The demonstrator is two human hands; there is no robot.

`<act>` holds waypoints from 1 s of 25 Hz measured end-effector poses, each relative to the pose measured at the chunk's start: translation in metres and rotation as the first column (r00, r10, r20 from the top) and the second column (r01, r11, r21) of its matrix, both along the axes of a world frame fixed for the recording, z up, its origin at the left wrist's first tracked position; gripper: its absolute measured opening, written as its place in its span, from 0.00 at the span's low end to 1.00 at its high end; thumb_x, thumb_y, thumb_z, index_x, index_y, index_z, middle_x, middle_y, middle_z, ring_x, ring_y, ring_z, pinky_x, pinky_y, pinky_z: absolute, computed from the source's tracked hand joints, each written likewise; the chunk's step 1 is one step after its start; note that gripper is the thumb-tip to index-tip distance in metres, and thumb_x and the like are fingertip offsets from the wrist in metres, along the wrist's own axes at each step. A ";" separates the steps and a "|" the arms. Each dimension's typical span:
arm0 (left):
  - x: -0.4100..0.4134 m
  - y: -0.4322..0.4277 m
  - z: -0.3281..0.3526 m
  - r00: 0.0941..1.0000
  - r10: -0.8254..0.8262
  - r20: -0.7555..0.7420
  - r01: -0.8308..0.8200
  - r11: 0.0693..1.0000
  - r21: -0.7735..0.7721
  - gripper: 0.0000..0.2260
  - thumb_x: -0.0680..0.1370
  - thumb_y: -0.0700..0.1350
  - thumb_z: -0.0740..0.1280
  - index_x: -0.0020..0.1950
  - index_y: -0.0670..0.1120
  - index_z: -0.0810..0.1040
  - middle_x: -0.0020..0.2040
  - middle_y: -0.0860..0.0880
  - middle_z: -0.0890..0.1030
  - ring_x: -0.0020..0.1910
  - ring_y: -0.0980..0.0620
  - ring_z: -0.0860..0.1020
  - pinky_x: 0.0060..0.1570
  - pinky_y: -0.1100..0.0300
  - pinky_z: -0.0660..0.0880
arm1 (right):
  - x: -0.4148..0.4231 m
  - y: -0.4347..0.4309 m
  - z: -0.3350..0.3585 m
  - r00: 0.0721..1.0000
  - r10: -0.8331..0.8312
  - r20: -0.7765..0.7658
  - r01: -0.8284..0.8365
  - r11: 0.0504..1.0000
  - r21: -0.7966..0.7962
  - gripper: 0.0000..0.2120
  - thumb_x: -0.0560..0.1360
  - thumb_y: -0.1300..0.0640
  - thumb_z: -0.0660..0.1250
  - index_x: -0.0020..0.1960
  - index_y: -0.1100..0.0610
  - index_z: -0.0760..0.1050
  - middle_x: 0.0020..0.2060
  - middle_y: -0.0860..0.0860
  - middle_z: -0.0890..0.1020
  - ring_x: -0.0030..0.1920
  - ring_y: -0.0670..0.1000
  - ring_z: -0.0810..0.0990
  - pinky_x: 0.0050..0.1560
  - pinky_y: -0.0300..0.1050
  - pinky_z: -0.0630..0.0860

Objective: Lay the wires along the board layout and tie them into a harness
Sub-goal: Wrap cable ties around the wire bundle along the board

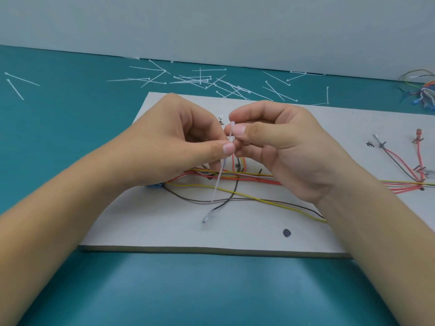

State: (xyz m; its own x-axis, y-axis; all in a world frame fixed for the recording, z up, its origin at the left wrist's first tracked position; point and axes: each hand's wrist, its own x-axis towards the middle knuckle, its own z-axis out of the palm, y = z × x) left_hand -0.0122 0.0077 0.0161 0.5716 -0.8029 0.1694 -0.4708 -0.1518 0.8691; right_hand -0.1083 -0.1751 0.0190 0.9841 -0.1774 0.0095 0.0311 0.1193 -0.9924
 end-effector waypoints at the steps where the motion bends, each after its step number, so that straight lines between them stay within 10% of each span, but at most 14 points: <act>1: 0.000 0.000 0.000 1.000 0.023 0.016 -0.023 1.000 0.004 0.07 0.75 0.50 0.74 0.39 0.49 0.86 0.33 0.50 0.86 0.33 0.55 0.81 0.36 0.57 0.77 | 0.000 -0.002 0.000 1.000 -0.001 0.000 0.001 1.000 -0.010 0.07 0.76 0.70 0.69 0.49 0.61 0.82 0.41 0.56 0.85 0.39 0.52 0.82 0.45 0.45 0.81; 15: -0.003 -0.001 0.000 0.997 0.047 0.065 -0.050 0.998 0.049 0.08 0.77 0.47 0.76 0.39 0.47 0.86 0.32 0.50 0.85 0.26 0.57 0.76 0.25 0.66 0.71 | -0.002 -0.005 0.002 0.990 0.009 -0.143 -0.015 0.999 -0.045 0.04 0.74 0.66 0.73 0.48 0.62 0.83 0.42 0.58 0.85 0.38 0.54 0.83 0.39 0.45 0.81; 25: 0.014 0.030 0.024 0.974 -0.086 0.209 -0.029 0.869 0.493 0.14 0.63 0.63 0.81 0.46 0.63 0.85 0.34 0.62 0.80 0.32 0.56 0.76 0.38 0.55 0.76 | -0.002 0.003 0.005 0.948 -0.305 0.092 0.318 0.928 -0.196 0.04 0.74 0.68 0.73 0.45 0.61 0.84 0.38 0.57 0.86 0.35 0.51 0.82 0.42 0.45 0.84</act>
